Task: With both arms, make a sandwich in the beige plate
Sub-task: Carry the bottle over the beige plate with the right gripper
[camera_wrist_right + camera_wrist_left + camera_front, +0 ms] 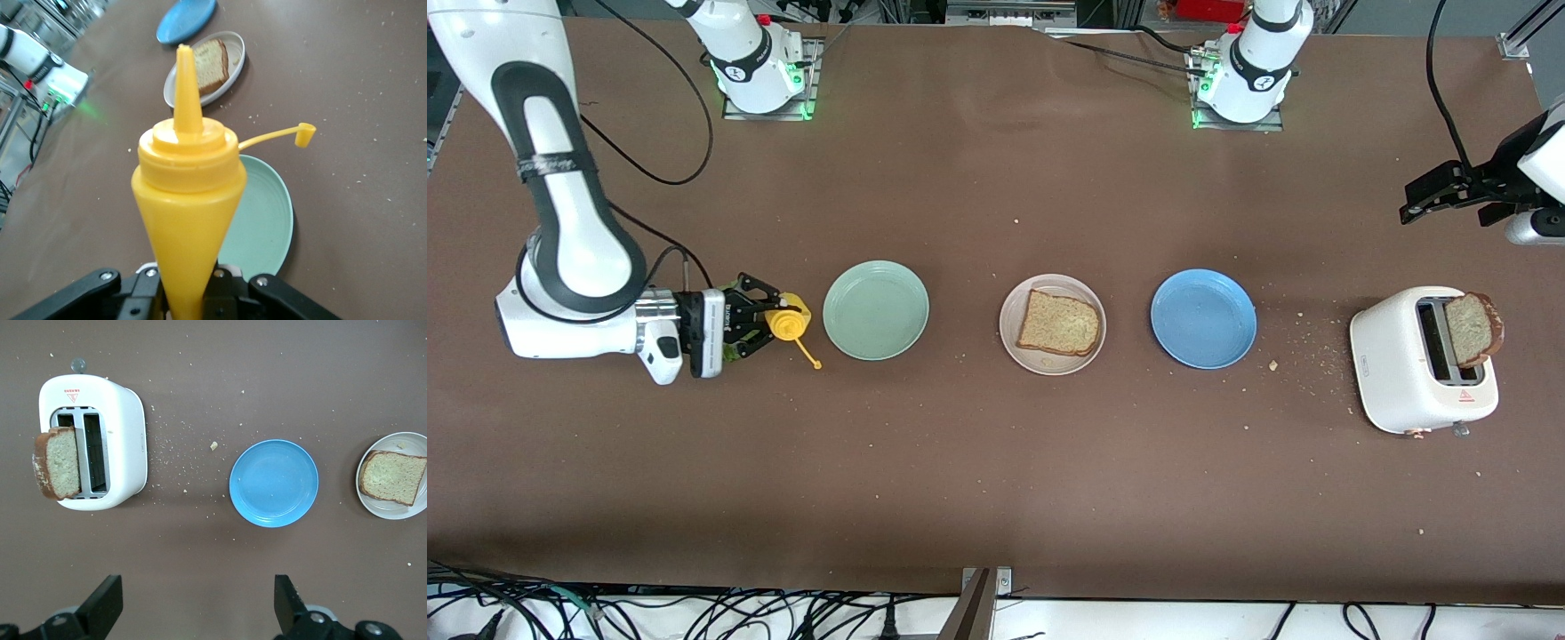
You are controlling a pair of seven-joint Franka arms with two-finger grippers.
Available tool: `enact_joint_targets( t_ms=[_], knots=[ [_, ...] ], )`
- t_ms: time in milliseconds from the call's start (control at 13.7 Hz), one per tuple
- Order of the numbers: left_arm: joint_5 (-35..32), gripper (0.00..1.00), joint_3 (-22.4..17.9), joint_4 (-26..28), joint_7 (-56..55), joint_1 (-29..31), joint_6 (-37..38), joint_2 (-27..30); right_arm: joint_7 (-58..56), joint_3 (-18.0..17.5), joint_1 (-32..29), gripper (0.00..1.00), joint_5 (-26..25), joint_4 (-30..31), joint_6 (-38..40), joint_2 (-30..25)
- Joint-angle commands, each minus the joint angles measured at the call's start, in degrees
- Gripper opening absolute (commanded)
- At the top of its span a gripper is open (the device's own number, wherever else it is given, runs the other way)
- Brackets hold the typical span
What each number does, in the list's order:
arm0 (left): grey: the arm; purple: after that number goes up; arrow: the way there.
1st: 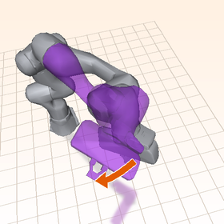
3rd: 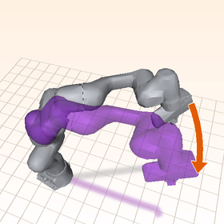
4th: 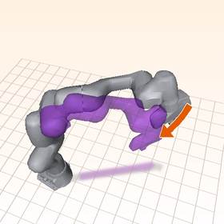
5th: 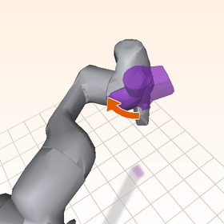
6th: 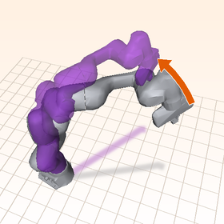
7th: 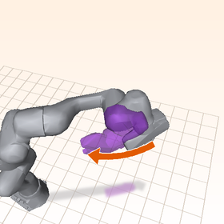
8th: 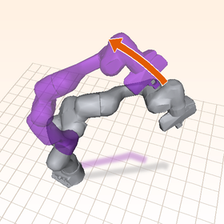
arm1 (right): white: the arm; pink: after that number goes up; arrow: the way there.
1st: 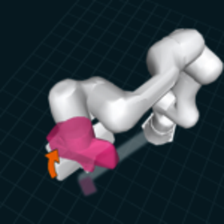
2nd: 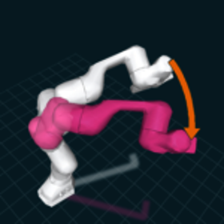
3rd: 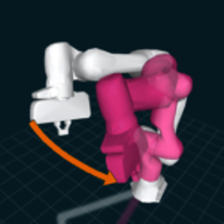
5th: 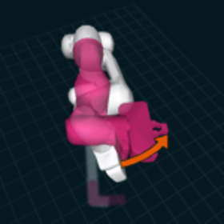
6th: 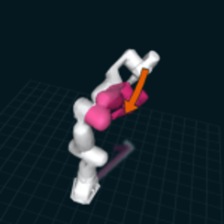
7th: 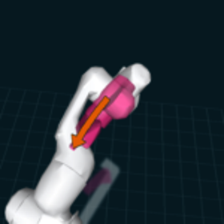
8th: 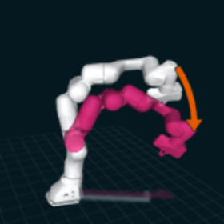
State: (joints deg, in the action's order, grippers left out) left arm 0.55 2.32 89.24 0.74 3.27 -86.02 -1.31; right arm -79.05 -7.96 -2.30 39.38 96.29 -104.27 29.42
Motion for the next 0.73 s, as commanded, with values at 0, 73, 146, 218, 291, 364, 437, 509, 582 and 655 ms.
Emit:
enact_joint_targets(
  t_ms=[0,73,146,218,291,364,437,509,582,655],
  knots=[
    [0.85,1.00,0.23,-0.91,-0.39,0.51,-0.11,-0.45,14.40,-3.27,3.26,0.06,-8.68,-5.05,-0.14,-0.23],
    [0.85,1.00,0.23,-0.91,-0.39,0.51,-0.11,-0.45,19.41,-4.42,4.66,0.06,-11.75,-6.19,-0.23,-0.24],
    [0.85,1.00,0.23,-0.91,-0.39,0.51,-0.11,-0.45,23.98,-4.78,6.59,0.06,-14.83,-7.77,-0.23,-0.24],
    [0.94,1.00,0.23,-0.91,-0.39,0.51,-0.11,-0.45,27.94,-4.87,8.96,0.06,-18.43,-8.74,-0.40,-0.24],
    [0.94,1.00,0.23,-0.82,-0.39,0.60,-0.02,-0.45,31.29,-4.87,11.42,0.06,-22.38,-9.54,-0.66,-0.06],
    [1.03,1.00,0.14,-0.82,-0.30,1.03,-0.02,-0.45,35.41,-4.87,13.27,0.06,-24.94,-9.81,-0.67,-0.06],
    [1.11,1.00,0.14,-0.82,-0.30,1.47,-0.02,-0.45,39.37,-4.87,15.37,0.06,-27.84,-10.33,-1.10,-0.06],
    [1.12,1.00,0.14,-0.74,-0.30,1.48,0.07,-0.45,42.45,-4.87,17.57,0.06,-31.70,-11.38,-1.19,0.03],
    [1.12,1.00,0.14,-0.73,-0.21,1.56,0.15,-0.45,45.96,-4.87,19.33,0.06,-35.30,-12.26,-1.19,0.29],
    [1.12,1.00,0.14,-0.73,-0.21,1.57,0.24,-0.45,49.65,-4.87,21.18,0.06,-38.73,-12.70,-1.19,0.47]
  ],
)
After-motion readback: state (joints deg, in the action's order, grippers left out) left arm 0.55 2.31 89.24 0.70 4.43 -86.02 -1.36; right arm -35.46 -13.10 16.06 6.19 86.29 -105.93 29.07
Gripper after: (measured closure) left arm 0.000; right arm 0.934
